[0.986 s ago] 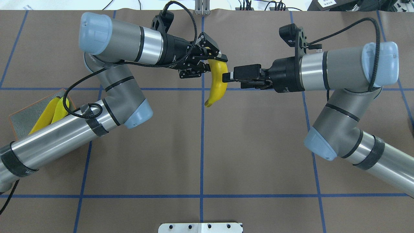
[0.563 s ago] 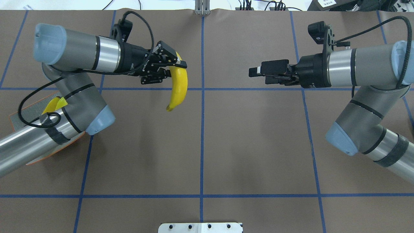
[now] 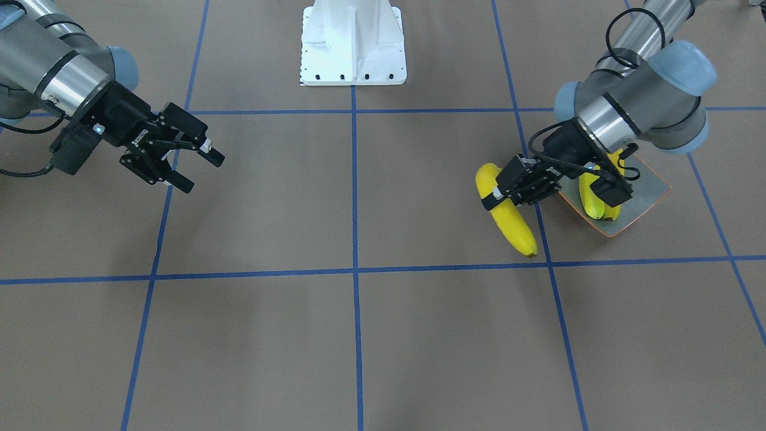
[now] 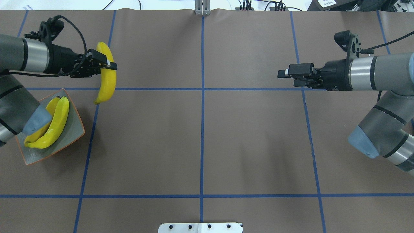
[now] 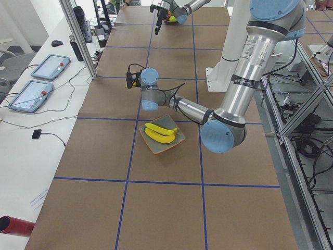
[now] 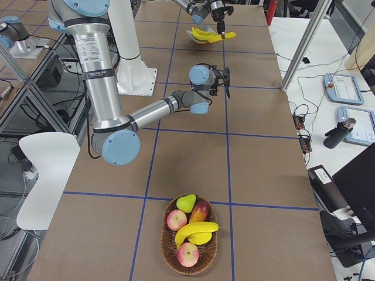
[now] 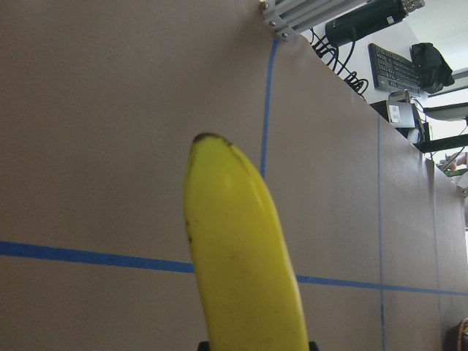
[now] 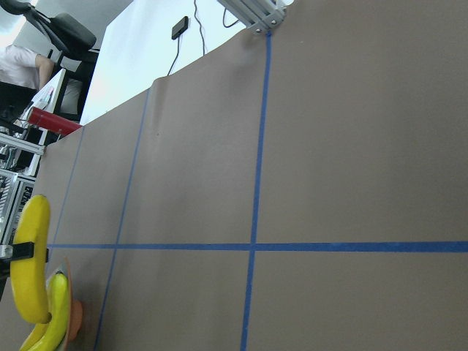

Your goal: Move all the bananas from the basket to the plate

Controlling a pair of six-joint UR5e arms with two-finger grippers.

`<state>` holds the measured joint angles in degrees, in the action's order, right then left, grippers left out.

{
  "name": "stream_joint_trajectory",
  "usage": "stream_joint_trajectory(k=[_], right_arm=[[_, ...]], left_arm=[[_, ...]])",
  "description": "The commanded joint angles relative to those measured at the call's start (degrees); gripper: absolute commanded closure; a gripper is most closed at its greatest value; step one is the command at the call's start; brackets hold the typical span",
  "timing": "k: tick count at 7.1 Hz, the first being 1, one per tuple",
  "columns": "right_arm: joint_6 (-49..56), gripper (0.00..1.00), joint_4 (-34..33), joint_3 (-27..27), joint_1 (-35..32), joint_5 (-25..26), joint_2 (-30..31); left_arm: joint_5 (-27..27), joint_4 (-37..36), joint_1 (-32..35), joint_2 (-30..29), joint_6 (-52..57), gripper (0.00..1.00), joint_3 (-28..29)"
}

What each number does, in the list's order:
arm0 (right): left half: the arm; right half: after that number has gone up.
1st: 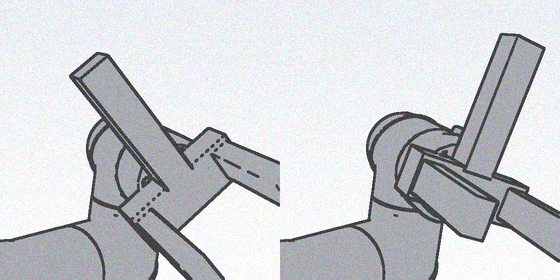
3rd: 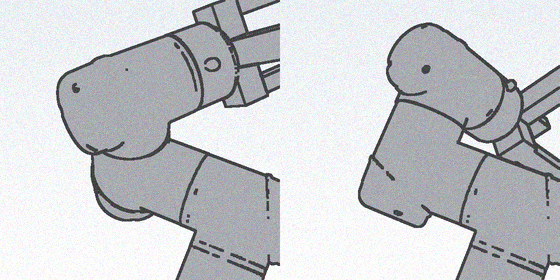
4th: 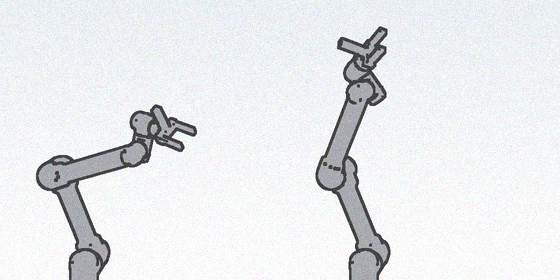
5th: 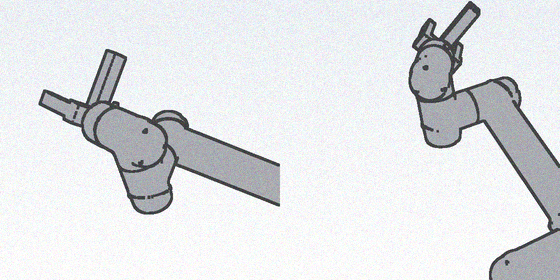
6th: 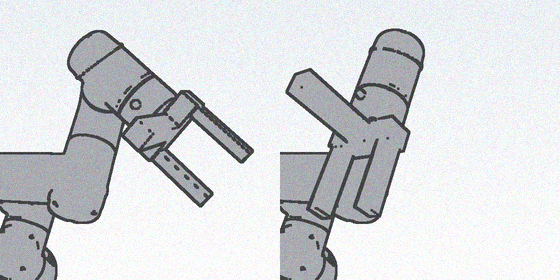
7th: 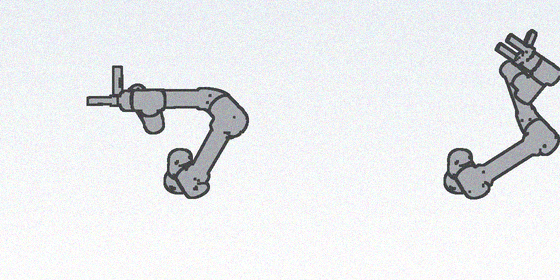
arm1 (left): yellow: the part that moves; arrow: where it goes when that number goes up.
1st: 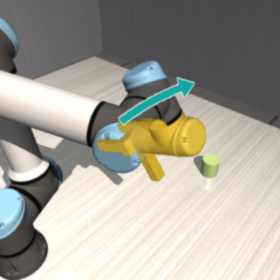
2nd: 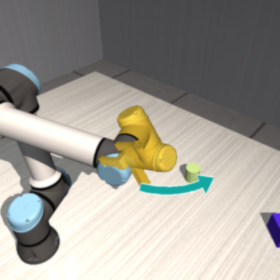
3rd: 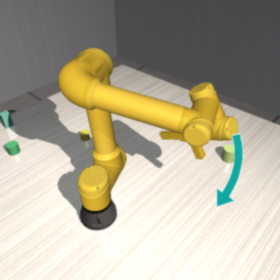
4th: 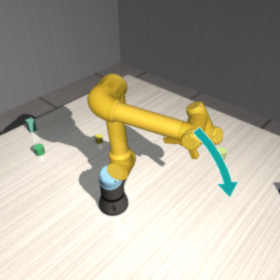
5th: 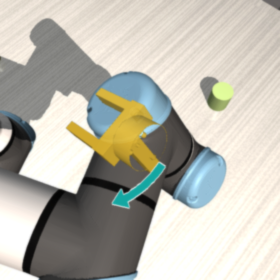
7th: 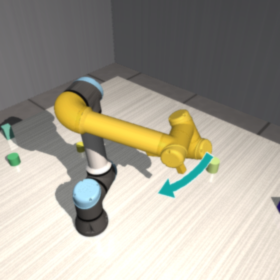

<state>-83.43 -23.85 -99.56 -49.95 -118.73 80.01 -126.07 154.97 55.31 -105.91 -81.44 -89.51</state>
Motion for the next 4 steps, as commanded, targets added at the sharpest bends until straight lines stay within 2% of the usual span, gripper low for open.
stream_joint_trajectory(k=[1,3,4], right_arm=[[2.5,0.00,-0.3,2.2,-3.4,0.3,1.7],[6.0,0.00,-0.5,4.3,-5.2,0.2,3.5],[9.5,0.00,-1.0,4.3,-6.8,-0.1,5.6]], left_arm=[[-0.8,-13.5,5.1,5.0,17.0,1.00,-4.2],[2.3,-24.0,7.3,10.3,27.2,1.00,-6.4],[4.1,-30.9,7.3,10.4,29.0,1.00,-8.8]])
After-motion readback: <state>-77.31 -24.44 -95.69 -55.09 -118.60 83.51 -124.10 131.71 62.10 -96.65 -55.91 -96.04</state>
